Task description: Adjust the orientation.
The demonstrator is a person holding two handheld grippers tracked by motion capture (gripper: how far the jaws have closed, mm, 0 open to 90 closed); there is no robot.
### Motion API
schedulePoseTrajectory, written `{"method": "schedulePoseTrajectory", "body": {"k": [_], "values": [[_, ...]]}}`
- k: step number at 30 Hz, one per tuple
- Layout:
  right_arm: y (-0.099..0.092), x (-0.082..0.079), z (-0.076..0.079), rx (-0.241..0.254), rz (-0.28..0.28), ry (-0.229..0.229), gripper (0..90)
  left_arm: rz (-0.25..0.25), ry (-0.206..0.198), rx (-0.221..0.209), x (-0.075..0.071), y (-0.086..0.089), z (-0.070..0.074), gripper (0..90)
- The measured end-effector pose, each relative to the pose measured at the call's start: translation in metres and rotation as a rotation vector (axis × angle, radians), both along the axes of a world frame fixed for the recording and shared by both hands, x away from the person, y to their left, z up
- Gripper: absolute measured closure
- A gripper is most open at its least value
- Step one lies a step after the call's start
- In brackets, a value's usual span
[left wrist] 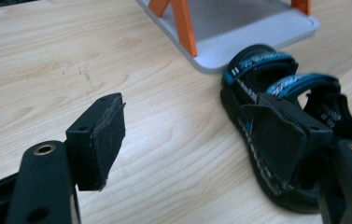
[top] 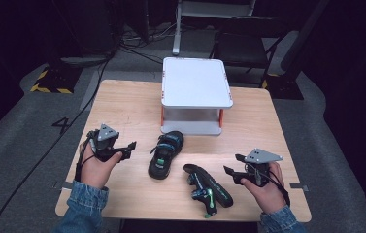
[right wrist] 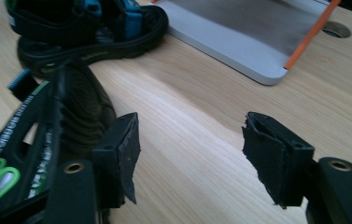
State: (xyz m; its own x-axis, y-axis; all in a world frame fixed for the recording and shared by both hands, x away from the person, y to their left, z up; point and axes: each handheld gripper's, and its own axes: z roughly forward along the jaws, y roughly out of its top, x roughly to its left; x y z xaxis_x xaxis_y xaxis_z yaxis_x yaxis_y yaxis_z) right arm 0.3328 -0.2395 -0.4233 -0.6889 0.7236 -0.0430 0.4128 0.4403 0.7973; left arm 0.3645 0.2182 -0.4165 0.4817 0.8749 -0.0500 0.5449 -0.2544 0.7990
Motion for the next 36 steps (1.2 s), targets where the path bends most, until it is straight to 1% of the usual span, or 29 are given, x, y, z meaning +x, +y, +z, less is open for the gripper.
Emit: {"method": "schedulePoseTrajectory", "body": {"k": [2,4,8,10,12,15,18,23,27,28,29,30,31,34,36], "values": [[0.004,-0.002,0.003,0.016,0.019,0.006,37.3,0.001,0.003,0.007,-0.001,0.001,0.000,27.0],[0.010,-0.005,0.006,0.019,0.043,0.005,37.3,0.002,0.004,0.003,-0.001,0.002,0.000,27.0],[0.019,-0.012,0.010,0.010,0.076,0.003,37.2,-0.002,0.007,0.002,-0.001,0.002,-0.001,26.7],[0.027,-0.017,0.014,0.005,0.104,0.001,36.7,-0.002,0.010,0.002,0.000,0.003,-0.001,26.6],[0.029,-0.018,0.015,0.003,0.114,0.001,36.5,0.004,0.011,0.000,0.000,0.004,-0.002,26.6],[0.037,-0.023,0.015,-0.015,0.146,0.009,35.6,0.005,0.014,-0.003,0.001,0.005,-0.002,26.2],[0.044,-0.029,0.014,-0.030,0.163,0.016,34.8,0.009,0.012,-0.001,0.002,0.006,-0.002,25.9],[0.051,-0.034,0.015,-0.042,0.177,0.008,33.4,0.019,0.017,-0.001,0.003,0.009,-0.003,25.7],[0.057,-0.036,0.012,-0.044,0.189,0.004,31.4,0.029,0.021,0.004,0.002,0.012,-0.005,25.6],[0.060,-0.036,0.010,-0.038,0.188,-0.001,31.1,0.038,0.022,0.000,0.002,0.012,-0.005,25.6],[0.060,-0.036,0.010,-0.038,0.188,-0.001,31.1,0.033,0.022,0.007,0.002,0.013,-0.005,25.6],[0.061,-0.035,0.008,-0.027,0.185,-0.007,30.8,0.041,0.022,0.004,0.002,0.014,-0.006,25.6],[0.062,-0.034,0.007,-0.021,0.175,-0.007,30.5,0.041,0.022,0.001,0.002,0.014,-0.006,25.6],[0.063,-0.031,0.001,-0.024,0.161,0.010,30.4,0.050,0.025,0.003,0.001,0.016,-0.007,25.6],[0.064,-0.030,-0.002,-0.019,0.160,0.018,31.0,0.046,0.026,0.007,0.000,0.017,-0.007,25.6]]}}
